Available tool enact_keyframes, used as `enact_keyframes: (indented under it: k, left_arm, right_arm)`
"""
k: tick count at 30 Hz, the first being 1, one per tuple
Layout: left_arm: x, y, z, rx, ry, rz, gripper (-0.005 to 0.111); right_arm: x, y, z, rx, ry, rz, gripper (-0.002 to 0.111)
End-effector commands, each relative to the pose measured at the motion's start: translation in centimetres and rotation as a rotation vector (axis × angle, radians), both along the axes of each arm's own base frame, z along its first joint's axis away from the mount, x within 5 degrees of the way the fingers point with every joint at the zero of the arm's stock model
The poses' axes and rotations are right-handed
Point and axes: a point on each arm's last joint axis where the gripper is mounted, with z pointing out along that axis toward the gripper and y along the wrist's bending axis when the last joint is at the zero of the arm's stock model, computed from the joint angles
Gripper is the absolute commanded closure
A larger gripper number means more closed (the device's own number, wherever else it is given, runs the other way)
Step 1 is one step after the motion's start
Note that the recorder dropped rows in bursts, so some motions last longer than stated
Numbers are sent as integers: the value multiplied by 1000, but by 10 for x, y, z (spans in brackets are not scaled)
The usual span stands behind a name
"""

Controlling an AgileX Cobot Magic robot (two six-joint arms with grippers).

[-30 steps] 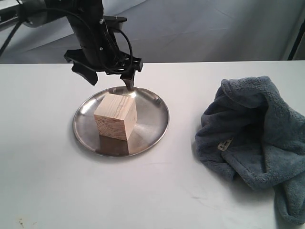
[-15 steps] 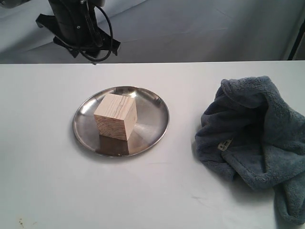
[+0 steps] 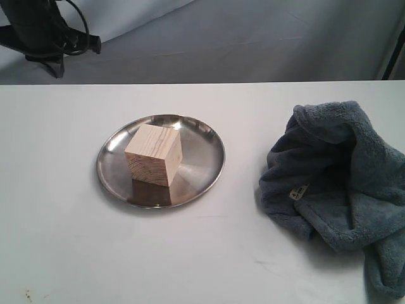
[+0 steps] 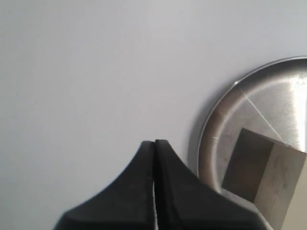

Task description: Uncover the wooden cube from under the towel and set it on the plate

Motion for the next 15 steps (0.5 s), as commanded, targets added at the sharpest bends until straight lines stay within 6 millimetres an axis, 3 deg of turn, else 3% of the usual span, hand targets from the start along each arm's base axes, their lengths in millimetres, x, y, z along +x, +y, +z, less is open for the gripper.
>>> enact_keyframes:
  k: [1, 7, 15]
  left_arm:
    - [-1, 17, 5, -39, 9, -18, 107]
    - [-14, 27, -5, 53, 56, 0, 107]
    - [-34, 31, -5, 43, 82, 53, 107]
  right_arm:
    - [0, 0, -1, -15, 6, 1, 108]
    - [0, 0, -1, -15, 6, 1, 108]
    - [0, 0, -1, -15, 6, 1, 108]
